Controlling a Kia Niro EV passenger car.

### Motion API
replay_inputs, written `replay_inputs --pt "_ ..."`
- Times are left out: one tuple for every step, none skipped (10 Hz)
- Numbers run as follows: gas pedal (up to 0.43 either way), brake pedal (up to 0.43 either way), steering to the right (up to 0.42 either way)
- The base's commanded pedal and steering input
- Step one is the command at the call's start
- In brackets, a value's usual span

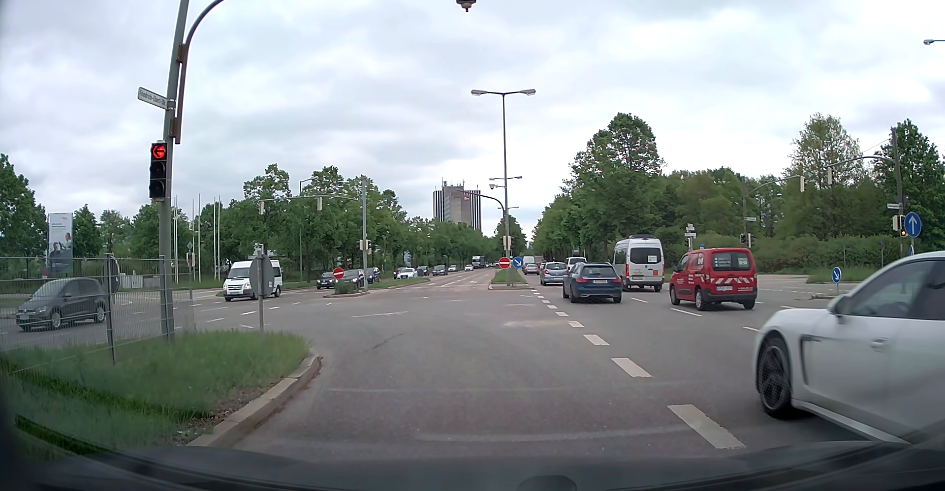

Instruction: Follow the waypoints while adhering to traffic rules and regulations

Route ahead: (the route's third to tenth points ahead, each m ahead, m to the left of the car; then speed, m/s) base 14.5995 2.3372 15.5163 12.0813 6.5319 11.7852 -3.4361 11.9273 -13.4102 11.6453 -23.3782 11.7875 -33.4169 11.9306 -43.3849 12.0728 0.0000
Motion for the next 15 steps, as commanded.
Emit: replay_inputs --pt "0.0 0.262 -0.003" --pt "0.0 0.262 -0.003" --pt "0.0 0.262 -0.003" --pt "0.0 0.262 -0.003" --pt "0.0 0.262 -0.003" --pt "0.0 0.262 -0.003" --pt "0.0 0.262 -0.003" --pt "0.0 0.262 -0.003" --pt "0.0 0.262 -0.003" --pt "0.0 0.262 -0.003" --pt "0.0 0.262 -0.003" --pt "0.0 0.262 -0.003" --pt "0.0 0.262 -0.003" --pt "0.0 0.262 -0.003" --pt "0.0 0.262 -0.003"
